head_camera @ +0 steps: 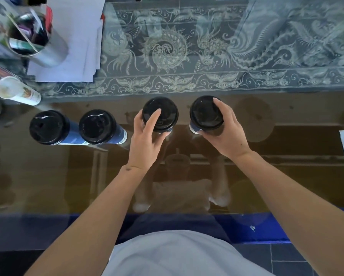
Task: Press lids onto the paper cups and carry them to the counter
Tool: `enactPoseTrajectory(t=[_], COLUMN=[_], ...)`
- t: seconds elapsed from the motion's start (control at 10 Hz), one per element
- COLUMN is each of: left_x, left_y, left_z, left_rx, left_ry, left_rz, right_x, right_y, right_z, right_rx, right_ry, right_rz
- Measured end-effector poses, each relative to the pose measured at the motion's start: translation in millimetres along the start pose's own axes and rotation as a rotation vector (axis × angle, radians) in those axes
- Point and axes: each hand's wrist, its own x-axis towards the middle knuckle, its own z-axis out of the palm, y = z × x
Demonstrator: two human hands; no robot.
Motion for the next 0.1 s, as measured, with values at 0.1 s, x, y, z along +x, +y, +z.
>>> enactPoseTrajectory(t=[0.1], left_x=[0.4], left_y=[0.4], left_z=[1.8], left_rx=[-0.004], left_ry=[-0.007], left_rz=[-0.022], right_x=[-2.4], right_y=[2.0], right_z=[-2.9], right_rx=[-0.012], right_ry=[-0.005], right_rz=[-0.034])
